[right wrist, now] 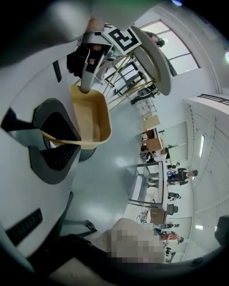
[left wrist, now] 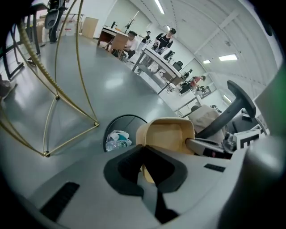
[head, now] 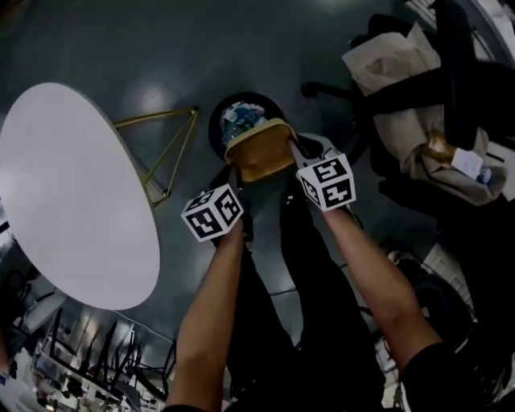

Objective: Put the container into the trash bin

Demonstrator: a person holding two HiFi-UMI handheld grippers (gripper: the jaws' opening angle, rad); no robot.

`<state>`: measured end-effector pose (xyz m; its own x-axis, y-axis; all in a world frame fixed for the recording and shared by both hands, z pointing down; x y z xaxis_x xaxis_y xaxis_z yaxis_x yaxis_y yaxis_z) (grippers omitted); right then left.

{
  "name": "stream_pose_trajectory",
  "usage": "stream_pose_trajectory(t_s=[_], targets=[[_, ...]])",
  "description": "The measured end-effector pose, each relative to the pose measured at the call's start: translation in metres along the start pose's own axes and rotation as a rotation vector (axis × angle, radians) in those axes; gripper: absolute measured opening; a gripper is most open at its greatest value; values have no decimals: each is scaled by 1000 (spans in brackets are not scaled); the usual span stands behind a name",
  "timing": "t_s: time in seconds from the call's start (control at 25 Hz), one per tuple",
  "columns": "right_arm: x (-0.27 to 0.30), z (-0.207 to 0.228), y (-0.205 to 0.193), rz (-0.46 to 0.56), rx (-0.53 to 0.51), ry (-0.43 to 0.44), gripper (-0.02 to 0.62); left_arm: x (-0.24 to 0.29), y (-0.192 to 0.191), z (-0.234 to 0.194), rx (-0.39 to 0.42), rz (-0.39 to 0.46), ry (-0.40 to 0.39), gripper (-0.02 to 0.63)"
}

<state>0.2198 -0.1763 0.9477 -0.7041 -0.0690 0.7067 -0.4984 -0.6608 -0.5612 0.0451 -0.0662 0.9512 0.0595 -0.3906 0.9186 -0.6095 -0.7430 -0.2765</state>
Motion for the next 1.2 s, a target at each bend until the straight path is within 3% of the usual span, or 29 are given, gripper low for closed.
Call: stream_pose_trajectory(t_s=[0.56, 0.96, 1.2], targets=[[91, 33, -41, -13, -21, 22, 49, 76, -10, -38, 23, 14, 69, 15], [112, 39, -63, -38, -19, 17, 50, 104, -14, -48, 100, 33, 137, 15], [117, 38, -72, -100, -53, 10, 52, 107, -13, -48, 97, 19, 159, 15]])
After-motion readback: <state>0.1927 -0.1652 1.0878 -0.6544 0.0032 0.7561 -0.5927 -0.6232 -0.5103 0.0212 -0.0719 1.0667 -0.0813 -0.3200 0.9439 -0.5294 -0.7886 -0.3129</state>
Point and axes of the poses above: the fingertips, and each gripper's own axes: x forward along the fingers, z to its right, y out of its top, the point moved 6 cm from there along -x, backward along the fingers, and after that the axes turned 14 degrees about y, right-handed, at the moved point
